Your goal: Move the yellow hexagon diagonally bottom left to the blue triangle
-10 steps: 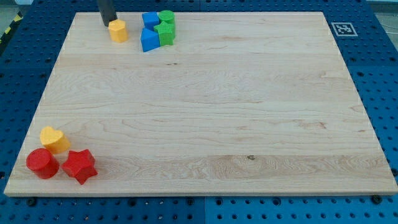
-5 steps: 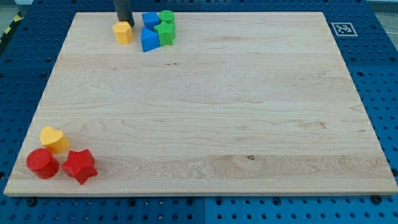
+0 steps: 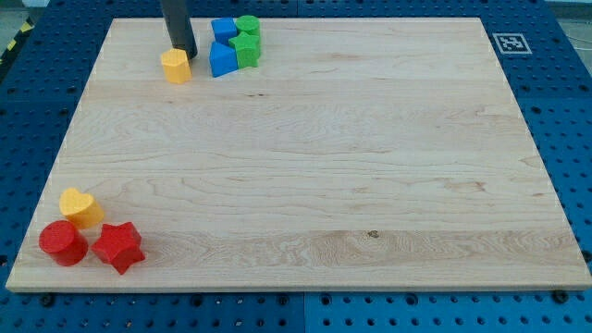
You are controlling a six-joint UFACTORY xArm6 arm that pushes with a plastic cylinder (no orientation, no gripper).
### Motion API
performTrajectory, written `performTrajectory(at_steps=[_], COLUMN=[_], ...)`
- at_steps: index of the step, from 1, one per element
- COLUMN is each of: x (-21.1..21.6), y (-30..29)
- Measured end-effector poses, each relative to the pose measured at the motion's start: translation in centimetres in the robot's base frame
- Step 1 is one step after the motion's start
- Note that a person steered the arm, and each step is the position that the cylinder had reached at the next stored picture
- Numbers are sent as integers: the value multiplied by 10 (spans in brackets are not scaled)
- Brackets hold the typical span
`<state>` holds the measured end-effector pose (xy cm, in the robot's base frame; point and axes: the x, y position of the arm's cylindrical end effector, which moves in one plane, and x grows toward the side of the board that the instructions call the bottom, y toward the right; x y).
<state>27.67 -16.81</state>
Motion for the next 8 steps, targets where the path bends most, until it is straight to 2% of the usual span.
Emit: performTrajectory(at_steps=[2,4,7,8], x=[8,53,43,61], y=[0,0,-7,-7])
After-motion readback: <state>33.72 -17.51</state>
